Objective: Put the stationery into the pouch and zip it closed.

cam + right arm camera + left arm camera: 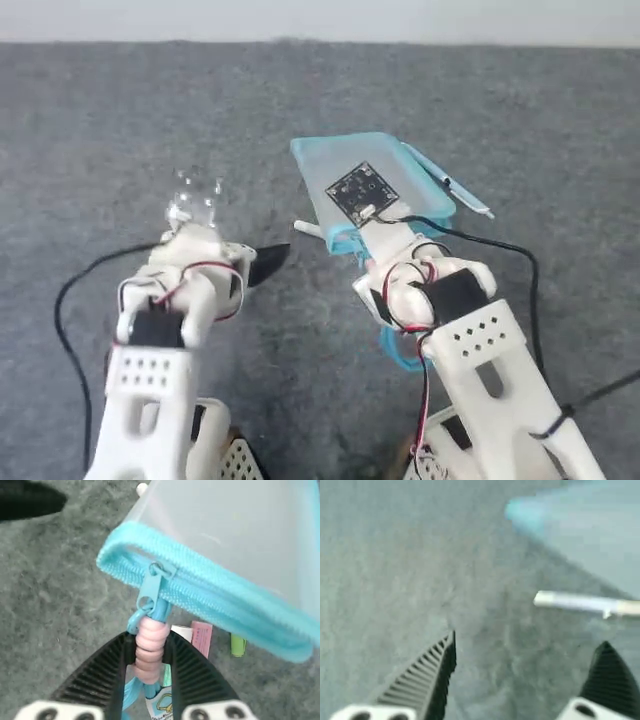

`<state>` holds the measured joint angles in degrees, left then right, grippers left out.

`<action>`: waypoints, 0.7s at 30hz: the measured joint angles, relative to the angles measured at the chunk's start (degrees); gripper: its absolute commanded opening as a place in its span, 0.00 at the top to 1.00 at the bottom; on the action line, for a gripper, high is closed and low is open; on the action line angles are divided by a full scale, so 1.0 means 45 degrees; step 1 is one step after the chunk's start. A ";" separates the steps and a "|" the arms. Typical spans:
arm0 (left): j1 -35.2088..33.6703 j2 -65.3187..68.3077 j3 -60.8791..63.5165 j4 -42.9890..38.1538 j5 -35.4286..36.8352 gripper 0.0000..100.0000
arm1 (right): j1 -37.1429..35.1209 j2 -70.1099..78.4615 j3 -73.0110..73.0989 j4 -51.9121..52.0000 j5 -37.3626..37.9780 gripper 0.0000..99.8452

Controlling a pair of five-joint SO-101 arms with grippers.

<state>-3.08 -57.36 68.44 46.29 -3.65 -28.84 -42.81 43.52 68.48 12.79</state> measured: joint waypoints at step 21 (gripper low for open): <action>0.2344 -0.5822 0.1641 0.1602 -0.0234 0.60 | -0.2266 -0.0137 0.0000 0.0020 0.0000 0.99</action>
<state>7.47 -83.56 75.82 53.49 -4.70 -39.03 -43.43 43.52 68.57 12.79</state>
